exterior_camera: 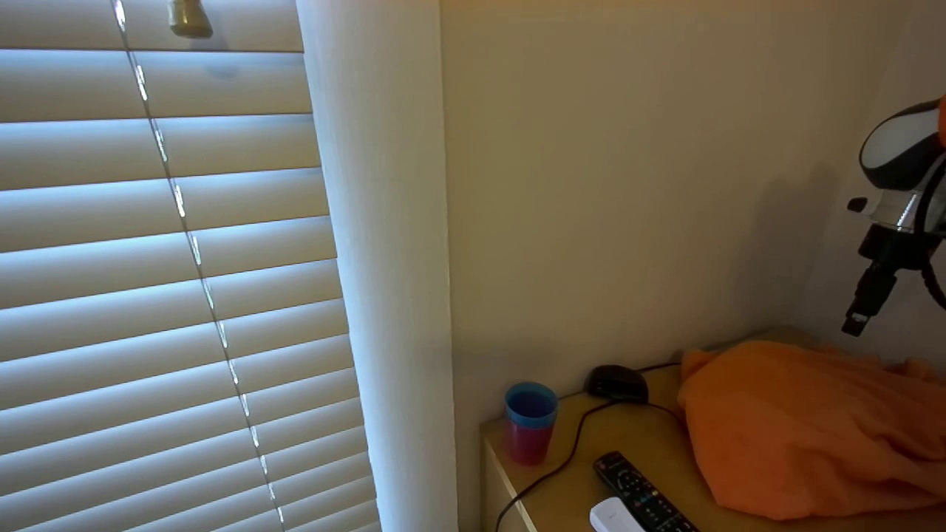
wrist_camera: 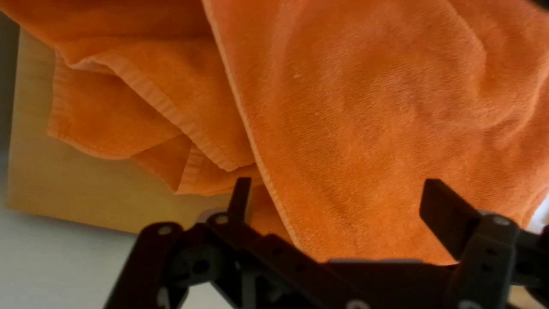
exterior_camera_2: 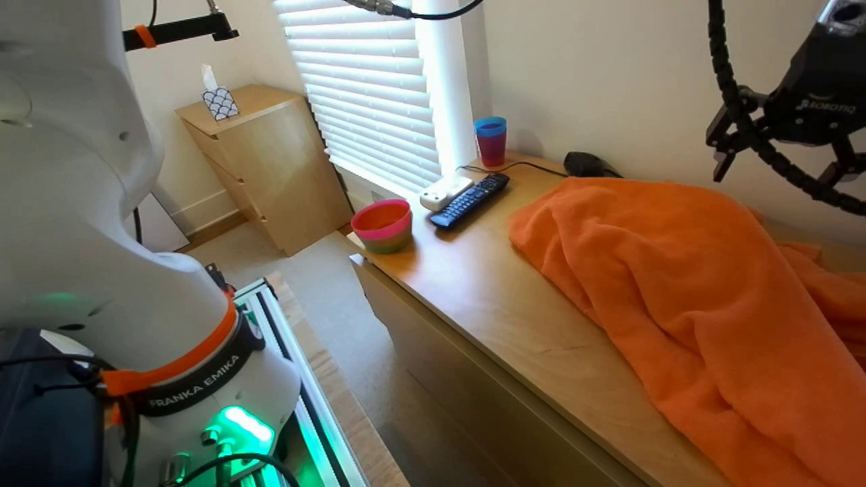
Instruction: Spread the towel evenly on the cabinet top
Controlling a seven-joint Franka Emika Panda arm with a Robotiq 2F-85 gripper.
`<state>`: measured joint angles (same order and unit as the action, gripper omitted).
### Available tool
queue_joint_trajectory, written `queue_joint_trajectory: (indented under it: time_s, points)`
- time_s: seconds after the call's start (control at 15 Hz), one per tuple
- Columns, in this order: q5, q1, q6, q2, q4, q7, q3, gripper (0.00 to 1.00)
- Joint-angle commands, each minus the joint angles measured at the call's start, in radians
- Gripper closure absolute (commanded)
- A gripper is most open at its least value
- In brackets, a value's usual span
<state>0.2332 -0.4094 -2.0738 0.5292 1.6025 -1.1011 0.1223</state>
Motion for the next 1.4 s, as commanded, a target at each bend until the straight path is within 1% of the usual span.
queue_joint_trajectory:
  time_s: [0.0,0.13,0.2,0.27,0.33,0.4,0.53,0.6,0.67,0.73,0.8,0.87,0.93,1.0,1.27,1.33]
  points:
    - [0.090,-0.071,-0.045,0.081,-0.042,-0.162,-0.070,0.00]
    - [0.117,-0.090,-0.055,0.125,-0.073,-0.238,-0.088,0.14]
    - [0.126,-0.097,-0.053,0.145,-0.091,-0.267,-0.095,0.18]
    - [0.134,-0.104,-0.047,0.162,-0.109,-0.291,-0.101,0.15]
    - [0.139,-0.108,-0.040,0.175,-0.124,-0.307,-0.104,0.22]
    - [0.142,-0.113,-0.041,0.188,-0.136,-0.323,-0.109,0.19]
    - [0.147,-0.120,-0.032,0.213,-0.164,-0.345,-0.115,0.21]
    - [0.152,-0.124,-0.029,0.225,-0.176,-0.353,-0.119,0.26]
    - [0.156,-0.127,-0.024,0.239,-0.192,-0.357,-0.122,0.25]
    - [0.158,-0.129,-0.022,0.248,-0.200,-0.359,-0.126,0.34]
    - [0.159,-0.131,-0.020,0.256,-0.208,-0.362,-0.128,0.37]
    - [0.160,-0.132,-0.018,0.264,-0.216,-0.365,-0.131,0.43]
    - [0.160,-0.134,-0.014,0.272,-0.225,-0.364,-0.133,0.60]
    - [0.159,-0.135,-0.011,0.276,-0.230,-0.363,-0.135,0.71]
    - [0.160,-0.135,-0.013,0.268,-0.224,-0.364,-0.142,0.99]
    - [0.163,-0.135,-0.017,0.260,-0.216,-0.364,-0.144,1.00]
